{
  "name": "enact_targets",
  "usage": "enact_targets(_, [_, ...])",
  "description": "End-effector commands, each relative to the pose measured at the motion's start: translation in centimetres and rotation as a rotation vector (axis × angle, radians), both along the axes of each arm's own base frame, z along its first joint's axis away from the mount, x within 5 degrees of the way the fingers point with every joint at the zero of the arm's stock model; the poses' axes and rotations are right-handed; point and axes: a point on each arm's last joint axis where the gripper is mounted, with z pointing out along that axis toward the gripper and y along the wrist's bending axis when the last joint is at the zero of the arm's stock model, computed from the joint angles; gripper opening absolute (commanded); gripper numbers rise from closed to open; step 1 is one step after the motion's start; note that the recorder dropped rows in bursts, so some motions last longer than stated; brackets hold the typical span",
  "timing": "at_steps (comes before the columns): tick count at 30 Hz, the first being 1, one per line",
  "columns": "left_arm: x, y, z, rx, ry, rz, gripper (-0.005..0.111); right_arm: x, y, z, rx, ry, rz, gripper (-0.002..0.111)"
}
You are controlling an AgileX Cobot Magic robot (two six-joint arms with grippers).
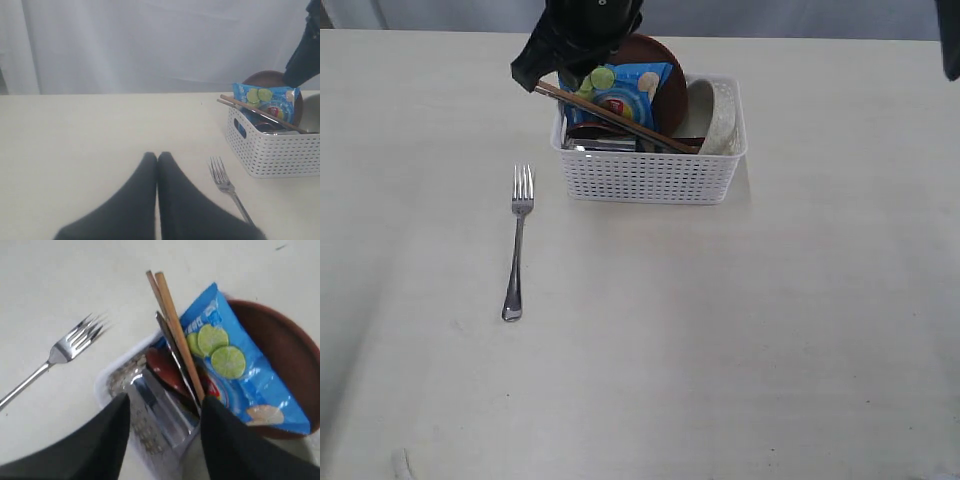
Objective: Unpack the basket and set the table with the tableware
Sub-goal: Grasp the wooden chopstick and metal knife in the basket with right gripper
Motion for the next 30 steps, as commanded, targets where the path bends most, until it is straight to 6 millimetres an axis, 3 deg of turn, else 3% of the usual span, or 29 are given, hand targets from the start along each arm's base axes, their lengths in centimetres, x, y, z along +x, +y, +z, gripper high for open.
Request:
enact_targets(1, [0.0,0.0,0.0,-0.009,-0.010,-0.002,0.000,1.4,0.7,-0.8,0.041,-0.086,0.028,0.051])
enact_targets(4, [0.0,0.0,0.0,-0.009,-0.010,-0.002,0.000,1.9,1.1,-2.2,0.032,-0.089,0.034,0.060])
enact_targets(12, [0.0,0.0,0.0,-0.009,-0.010,-0.002,0.000,3.0,1.4,-6.3,-0.063,-0.078,0.048,0.057])
enact_targets(23, [0.0,0.0,0.0,-0.009,-0.010,-0.002,0.000,3.4,1.1,-7.3,-0.056,-0.038,0.015,0.057])
enact_targets(28, [0.0,0.0,0.0,-0.009,-0.010,-0.002,0.000,3.6,1.2,-8.8,-0.078,-0.028,0.020,0.057])
enact_targets(30, [0.0,0.0,0.0,-0.009,-0.010,-0.002,0.000,3.7,1.3,-9.2,-0.084,-0.025,0.021,0.052])
